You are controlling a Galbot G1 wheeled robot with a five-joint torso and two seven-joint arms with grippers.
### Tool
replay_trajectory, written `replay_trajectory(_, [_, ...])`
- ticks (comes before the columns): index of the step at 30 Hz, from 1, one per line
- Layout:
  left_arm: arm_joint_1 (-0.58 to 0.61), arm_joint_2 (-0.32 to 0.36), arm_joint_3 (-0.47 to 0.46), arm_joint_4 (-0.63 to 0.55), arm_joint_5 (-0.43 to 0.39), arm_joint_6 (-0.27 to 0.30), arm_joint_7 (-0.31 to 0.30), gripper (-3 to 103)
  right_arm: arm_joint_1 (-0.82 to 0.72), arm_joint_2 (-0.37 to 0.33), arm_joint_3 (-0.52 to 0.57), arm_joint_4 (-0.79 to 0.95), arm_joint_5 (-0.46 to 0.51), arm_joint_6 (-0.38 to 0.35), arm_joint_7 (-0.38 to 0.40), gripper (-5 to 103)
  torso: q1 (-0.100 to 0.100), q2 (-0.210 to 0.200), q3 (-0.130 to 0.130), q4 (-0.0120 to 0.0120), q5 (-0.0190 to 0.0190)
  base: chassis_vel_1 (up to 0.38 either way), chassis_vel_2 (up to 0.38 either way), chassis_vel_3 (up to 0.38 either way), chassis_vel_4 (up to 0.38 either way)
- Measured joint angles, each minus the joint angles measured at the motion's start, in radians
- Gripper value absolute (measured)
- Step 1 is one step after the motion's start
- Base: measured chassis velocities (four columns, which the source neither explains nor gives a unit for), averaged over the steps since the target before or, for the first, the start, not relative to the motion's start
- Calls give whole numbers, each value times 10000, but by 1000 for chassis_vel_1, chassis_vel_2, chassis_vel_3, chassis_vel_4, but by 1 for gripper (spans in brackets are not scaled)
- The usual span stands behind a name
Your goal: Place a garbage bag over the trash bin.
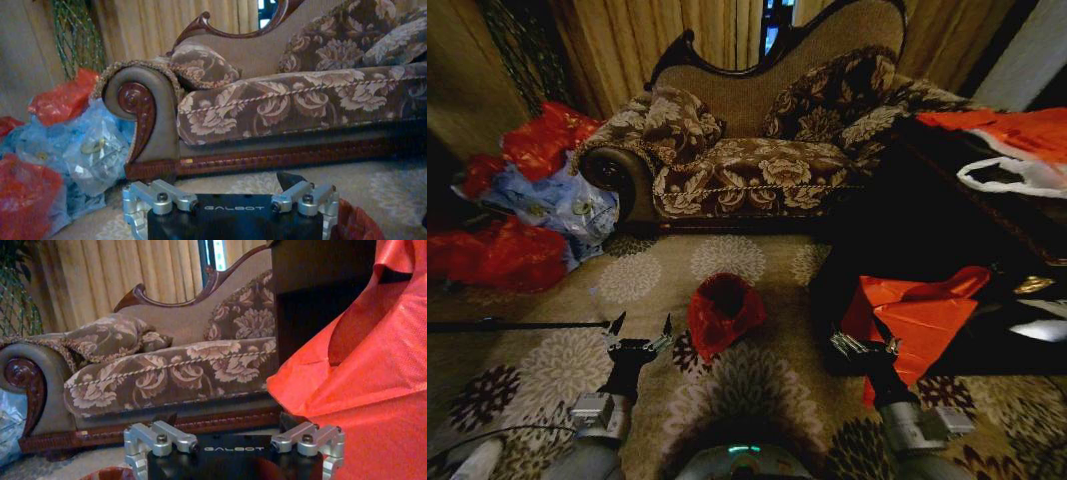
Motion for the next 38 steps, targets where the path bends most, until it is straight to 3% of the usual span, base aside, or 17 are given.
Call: replay_trajectory(38, [0, 0, 0, 0, 0, 0, 0, 100, 0, 0, 0, 0, 0, 0, 0, 100, 0, 0, 0, 0, 0, 0, 0, 0, 0])
